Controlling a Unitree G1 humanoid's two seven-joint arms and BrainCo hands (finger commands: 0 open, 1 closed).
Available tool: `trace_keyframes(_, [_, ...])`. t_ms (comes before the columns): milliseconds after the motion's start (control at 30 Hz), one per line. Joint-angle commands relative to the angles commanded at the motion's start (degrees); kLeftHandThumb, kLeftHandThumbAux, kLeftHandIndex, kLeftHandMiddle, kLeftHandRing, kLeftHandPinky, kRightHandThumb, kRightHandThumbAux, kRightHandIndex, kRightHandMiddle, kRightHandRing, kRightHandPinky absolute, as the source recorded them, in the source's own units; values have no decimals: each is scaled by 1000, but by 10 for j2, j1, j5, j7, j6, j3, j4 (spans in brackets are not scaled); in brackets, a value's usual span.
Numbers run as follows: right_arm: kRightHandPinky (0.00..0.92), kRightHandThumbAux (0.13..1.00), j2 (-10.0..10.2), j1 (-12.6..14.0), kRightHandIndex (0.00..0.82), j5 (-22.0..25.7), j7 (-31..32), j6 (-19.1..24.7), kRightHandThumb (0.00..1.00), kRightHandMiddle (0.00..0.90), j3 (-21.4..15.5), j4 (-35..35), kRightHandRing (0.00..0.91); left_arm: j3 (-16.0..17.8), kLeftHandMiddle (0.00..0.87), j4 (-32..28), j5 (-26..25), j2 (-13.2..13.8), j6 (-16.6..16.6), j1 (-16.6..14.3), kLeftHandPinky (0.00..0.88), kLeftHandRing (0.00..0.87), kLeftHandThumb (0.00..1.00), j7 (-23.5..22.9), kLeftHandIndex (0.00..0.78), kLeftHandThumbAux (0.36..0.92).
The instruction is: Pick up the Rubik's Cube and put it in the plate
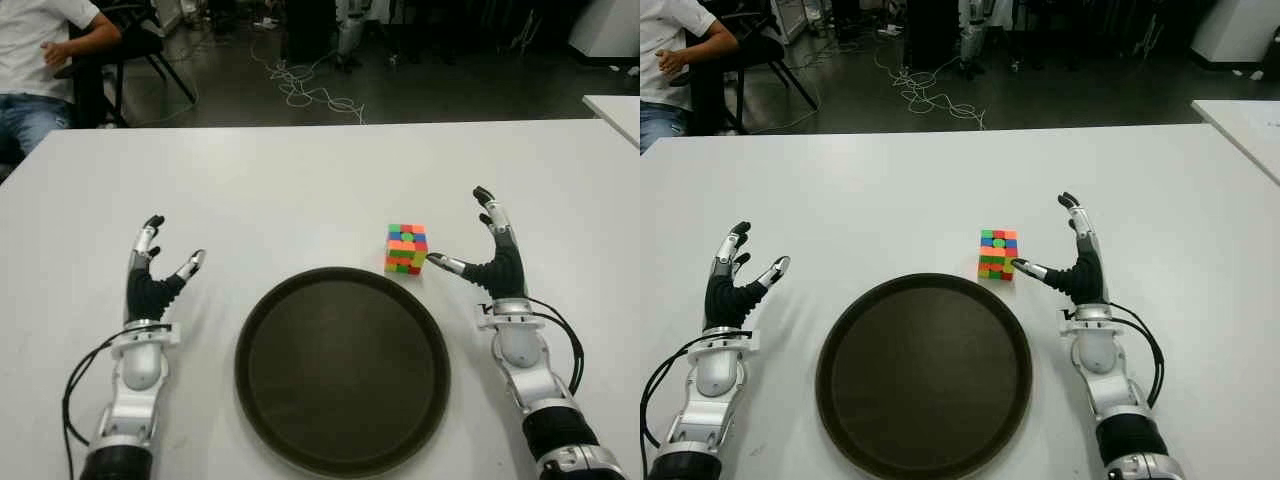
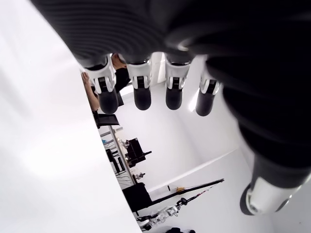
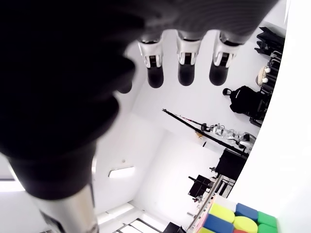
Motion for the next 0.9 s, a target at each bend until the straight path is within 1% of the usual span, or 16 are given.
trace_keyframes(167, [0,840,3,1,0,5,1,4,0,0,-2,2,0,-1,0,-1,1,0,-2,2,1,0,0,0,0,672])
trace_keyframes(367, [0,852,6,0,0,15,7,4,0,0,-4,6,0,-3,0,8,9,3,-10,1,0,0,0,6,0,652])
trace_keyframes(500, [0,863,9,-1,0,24,13,5,0,0,-5,8,0,-2,0,10,8,0,-9,0,0,0,0,5,0,649])
trace_keyframes(833, [0,839,11,1,0,27,16,14,0,0,-4,2,0,-3,0,2,3,-2,-1,1,0,0,0,0,0,691])
trace_keyframes(900, [0,837,11,1,0,26,15,15,0,0,-4,2,0,-3,0,-1,4,-2,0,2,0,0,0,0,0,691])
